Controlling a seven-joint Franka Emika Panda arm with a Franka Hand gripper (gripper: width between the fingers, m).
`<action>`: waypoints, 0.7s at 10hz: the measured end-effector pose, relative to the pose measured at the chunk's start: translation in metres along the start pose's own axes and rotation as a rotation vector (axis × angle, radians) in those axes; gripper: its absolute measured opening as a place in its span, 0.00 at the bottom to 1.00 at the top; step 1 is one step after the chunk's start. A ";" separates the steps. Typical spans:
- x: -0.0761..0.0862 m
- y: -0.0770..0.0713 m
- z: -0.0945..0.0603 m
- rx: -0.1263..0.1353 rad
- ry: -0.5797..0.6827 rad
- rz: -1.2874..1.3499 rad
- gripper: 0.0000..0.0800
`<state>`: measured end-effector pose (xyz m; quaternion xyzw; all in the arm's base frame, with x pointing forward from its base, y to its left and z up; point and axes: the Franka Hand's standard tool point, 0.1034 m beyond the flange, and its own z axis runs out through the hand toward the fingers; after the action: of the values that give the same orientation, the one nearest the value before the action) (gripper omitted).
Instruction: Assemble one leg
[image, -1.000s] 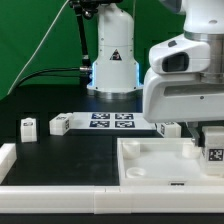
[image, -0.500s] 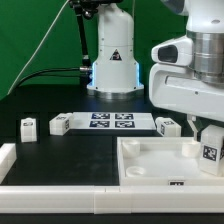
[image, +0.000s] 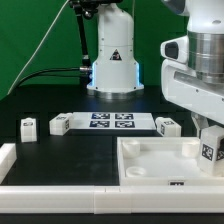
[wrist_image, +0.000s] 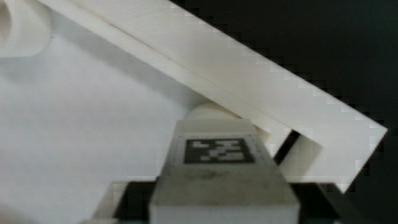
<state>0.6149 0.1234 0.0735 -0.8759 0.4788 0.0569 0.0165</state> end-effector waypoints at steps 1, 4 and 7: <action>-0.001 0.000 0.000 -0.001 0.000 -0.048 0.64; -0.004 -0.002 0.000 -0.005 0.004 -0.444 0.80; -0.002 -0.002 -0.001 -0.008 -0.001 -0.846 0.81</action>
Offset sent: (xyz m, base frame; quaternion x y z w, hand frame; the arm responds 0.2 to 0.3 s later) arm 0.0014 0.0076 -0.0002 -0.0080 0.0233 -0.3735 0.9273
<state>0.6151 0.1260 0.0748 -0.9953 0.0767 0.0475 0.0352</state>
